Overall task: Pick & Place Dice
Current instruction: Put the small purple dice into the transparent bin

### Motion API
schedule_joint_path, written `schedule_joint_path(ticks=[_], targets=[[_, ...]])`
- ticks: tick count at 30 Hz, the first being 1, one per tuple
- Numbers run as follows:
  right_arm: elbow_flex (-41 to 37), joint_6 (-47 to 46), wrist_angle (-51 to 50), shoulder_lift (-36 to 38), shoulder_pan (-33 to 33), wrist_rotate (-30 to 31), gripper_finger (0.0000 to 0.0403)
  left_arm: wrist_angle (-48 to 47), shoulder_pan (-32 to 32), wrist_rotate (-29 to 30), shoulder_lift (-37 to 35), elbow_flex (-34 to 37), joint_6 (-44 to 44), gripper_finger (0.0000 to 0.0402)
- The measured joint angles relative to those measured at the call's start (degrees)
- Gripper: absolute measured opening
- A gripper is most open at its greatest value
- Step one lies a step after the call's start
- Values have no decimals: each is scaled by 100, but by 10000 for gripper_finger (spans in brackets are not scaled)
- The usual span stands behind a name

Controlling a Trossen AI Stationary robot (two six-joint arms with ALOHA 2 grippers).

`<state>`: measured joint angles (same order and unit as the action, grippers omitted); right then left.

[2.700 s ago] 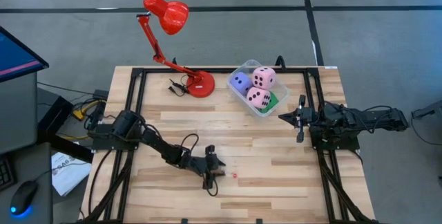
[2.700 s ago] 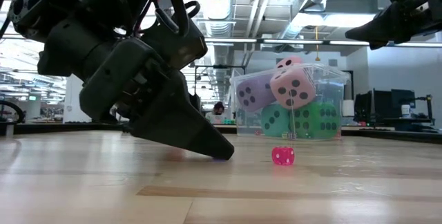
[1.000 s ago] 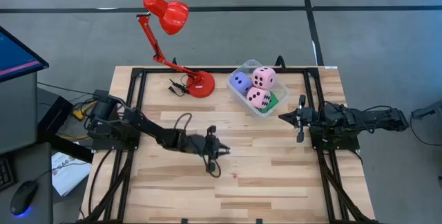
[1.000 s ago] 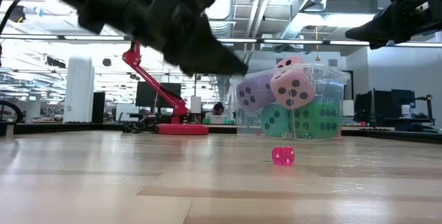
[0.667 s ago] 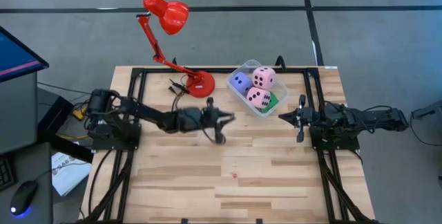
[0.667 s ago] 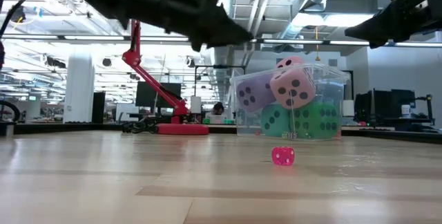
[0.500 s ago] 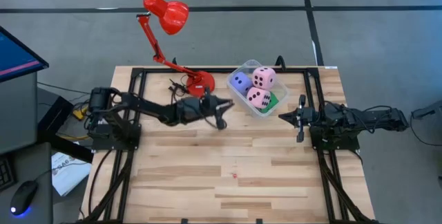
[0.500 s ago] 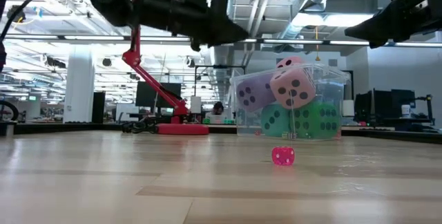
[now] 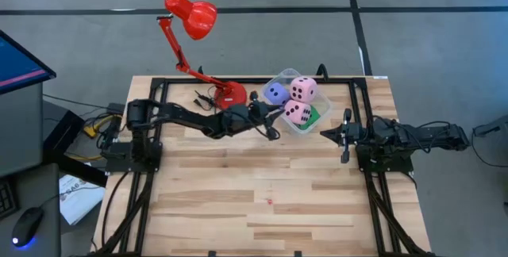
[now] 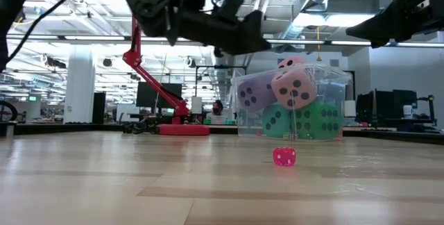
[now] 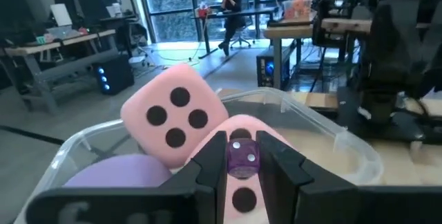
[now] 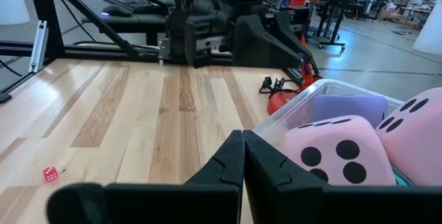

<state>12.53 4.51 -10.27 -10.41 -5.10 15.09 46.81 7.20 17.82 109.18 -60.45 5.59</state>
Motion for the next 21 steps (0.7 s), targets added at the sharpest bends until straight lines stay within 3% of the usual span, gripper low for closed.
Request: schedule_joint_path(ticks=[14, 21], targets=[[0, 2, -5, -2, 0, 0, 0, -132, 376, 26, 425, -411, 304, 65], [0, 4, -5, -2, 0, 0, 0, -138, 435, 20, 425, -411, 299, 112]])
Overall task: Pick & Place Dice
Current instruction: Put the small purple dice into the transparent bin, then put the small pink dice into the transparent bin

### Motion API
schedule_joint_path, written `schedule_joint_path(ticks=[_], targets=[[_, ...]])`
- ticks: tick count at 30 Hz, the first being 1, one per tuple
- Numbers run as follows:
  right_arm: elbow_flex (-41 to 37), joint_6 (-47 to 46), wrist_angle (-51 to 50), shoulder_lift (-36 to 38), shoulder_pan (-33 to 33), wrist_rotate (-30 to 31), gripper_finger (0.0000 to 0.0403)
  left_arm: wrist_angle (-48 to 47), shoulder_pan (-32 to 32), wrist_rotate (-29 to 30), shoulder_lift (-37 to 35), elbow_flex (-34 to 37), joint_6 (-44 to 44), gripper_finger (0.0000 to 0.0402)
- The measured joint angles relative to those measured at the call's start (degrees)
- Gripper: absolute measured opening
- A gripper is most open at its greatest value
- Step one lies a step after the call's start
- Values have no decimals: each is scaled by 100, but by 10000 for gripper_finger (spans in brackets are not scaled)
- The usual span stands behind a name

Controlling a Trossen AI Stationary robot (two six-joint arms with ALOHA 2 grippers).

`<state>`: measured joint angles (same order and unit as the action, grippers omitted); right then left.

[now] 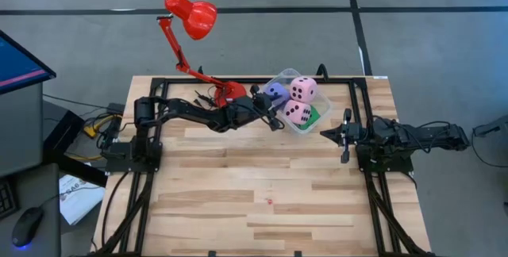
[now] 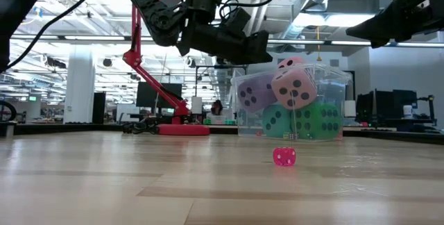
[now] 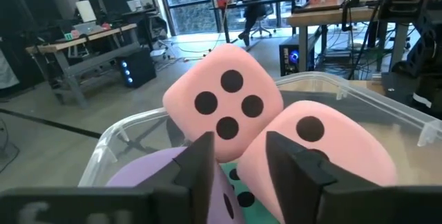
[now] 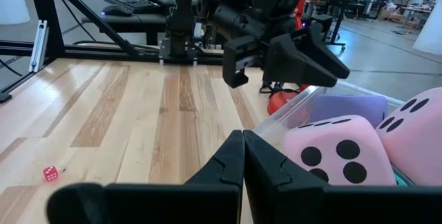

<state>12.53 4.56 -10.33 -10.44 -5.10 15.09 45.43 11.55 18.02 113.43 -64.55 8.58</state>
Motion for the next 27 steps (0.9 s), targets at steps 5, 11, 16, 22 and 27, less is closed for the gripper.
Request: schedule_joint_path(ticks=[5, 11, 16, 22, 27], targets=[[0, 13, -2, 2, 0, 0, 0, -6, 0, 0, 0, 0, -1, 166], [0, 11, -61, 1, 0, 0, 0, -29, -110, -3, -15, 0, -42, 194], [0, 2, -98, 1, -1, 0, 0, 16, -267, -23, -120, 0, 44, 172], [0, -2, -118, 1, -2, 0, 0, -109, -399, -318, -425, 0, 49, 121], [0, -3, -122, 1, -1, 1, 0, -636, -575, -348, -850, 0, 50, 90]])
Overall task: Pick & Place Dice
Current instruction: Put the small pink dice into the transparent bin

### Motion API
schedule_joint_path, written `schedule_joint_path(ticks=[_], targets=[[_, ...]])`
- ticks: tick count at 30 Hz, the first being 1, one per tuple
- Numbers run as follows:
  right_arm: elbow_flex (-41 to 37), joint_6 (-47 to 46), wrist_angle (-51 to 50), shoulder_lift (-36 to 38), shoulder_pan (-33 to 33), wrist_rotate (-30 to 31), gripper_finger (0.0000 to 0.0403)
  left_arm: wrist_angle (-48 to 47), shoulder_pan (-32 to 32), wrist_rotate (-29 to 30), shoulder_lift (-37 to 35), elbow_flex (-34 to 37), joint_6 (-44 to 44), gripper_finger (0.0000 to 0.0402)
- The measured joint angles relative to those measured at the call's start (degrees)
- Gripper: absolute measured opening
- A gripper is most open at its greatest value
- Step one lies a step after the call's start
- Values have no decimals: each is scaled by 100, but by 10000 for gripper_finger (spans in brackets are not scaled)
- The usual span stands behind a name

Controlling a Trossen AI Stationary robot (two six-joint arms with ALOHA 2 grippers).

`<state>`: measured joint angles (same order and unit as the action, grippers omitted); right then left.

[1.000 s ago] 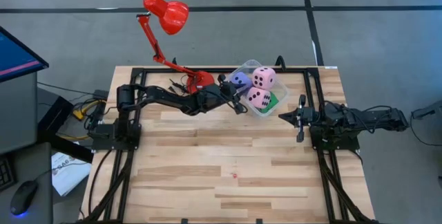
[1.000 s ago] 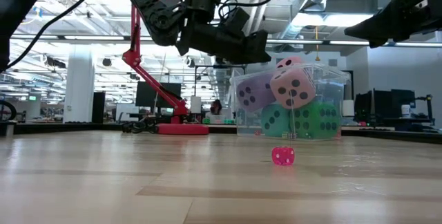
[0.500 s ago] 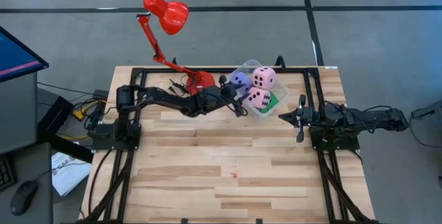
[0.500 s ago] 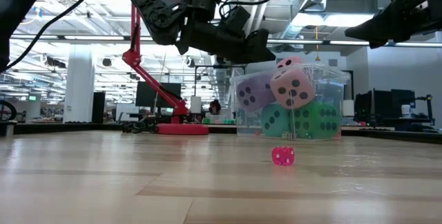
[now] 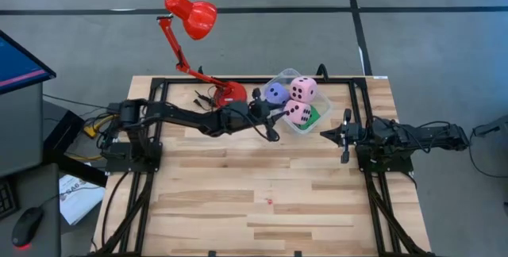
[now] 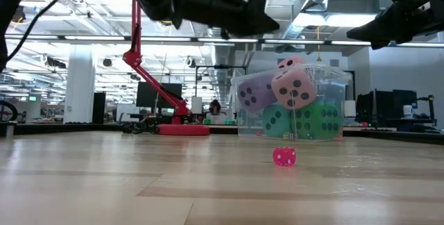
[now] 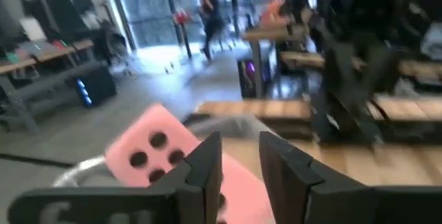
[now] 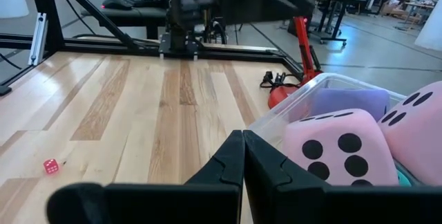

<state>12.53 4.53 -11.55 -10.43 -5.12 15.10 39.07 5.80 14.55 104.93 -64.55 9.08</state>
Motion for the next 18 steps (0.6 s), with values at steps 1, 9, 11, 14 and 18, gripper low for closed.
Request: schedule_joint_path(ticks=[1, 9, 11, 14, 18], targets=[[1, 1, -2, -1, 1, 1, 0, -240, -48, 0, -101, 0, 0, 86], [0, 1, -2, 1, 1, 1, 0, -2441, -684, -2, -645, 2, -80, 63], [1, 1, -2, 0, 0, -1, 0, -2682, -883, -2, -645, 4, -79, 58], [0, 1, -2, -1, 0, 1, 0, -2870, -1185, -5, -640, 25, -74, 51], [0, -1, -2, -1, 1, 1, 0, -2760, -1568, -9, -677, 424, -48, 43]])
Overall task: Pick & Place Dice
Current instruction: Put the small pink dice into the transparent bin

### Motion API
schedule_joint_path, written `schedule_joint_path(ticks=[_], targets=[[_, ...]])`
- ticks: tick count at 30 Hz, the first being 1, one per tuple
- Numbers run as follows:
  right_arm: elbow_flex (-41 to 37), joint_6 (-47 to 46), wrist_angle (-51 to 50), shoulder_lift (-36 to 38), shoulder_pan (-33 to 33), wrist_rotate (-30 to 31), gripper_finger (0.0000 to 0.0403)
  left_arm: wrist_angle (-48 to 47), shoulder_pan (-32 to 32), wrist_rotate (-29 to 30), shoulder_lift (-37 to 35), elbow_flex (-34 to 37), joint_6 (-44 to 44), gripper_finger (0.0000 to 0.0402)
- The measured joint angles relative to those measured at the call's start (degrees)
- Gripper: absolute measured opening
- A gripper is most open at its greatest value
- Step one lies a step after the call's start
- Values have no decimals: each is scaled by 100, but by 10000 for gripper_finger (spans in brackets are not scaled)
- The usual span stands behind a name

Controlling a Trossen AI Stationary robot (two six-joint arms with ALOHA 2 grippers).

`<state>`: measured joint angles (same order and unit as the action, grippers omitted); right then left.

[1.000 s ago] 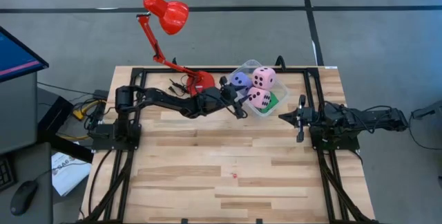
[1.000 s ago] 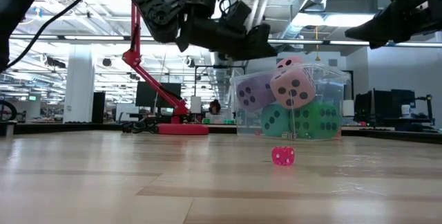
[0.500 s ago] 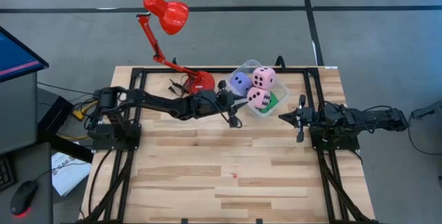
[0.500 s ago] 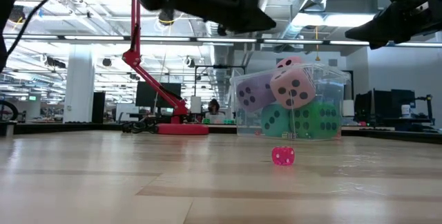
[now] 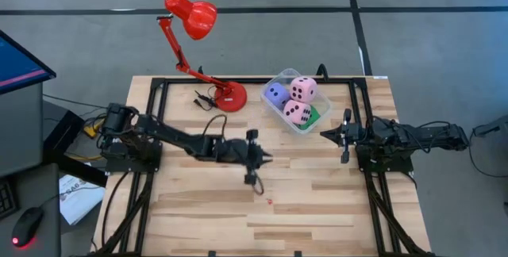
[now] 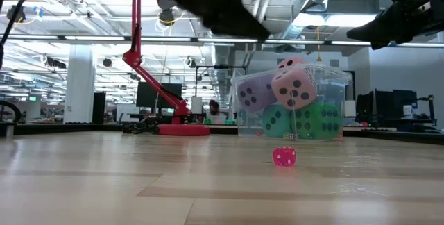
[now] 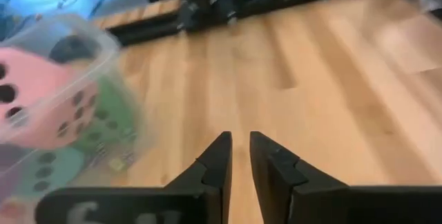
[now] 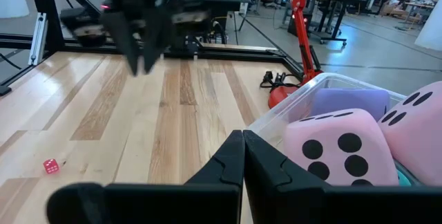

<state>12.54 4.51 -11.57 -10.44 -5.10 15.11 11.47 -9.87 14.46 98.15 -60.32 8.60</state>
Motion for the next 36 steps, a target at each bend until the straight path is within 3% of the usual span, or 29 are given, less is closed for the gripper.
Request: schedule_joint_path(ticks=[7, 16, 26, 36], targets=[[0, 0, 0, 1, 0, -2, 0, 1034, -522, -7, -471, 1116, -144, 30], [1, 0, -9, 0, -11, -2, 0, 1605, -1032, 3, -1980, 2540, -160, 8], [2, -2, 0, 0, -11, -4, 0, 2440, -999, 99, -3992, 4404, -200, 1], [2, -2, -10, 0, -11, -8, 0, 2498, -1009, 54, -4764, 5436, -621, 2]])
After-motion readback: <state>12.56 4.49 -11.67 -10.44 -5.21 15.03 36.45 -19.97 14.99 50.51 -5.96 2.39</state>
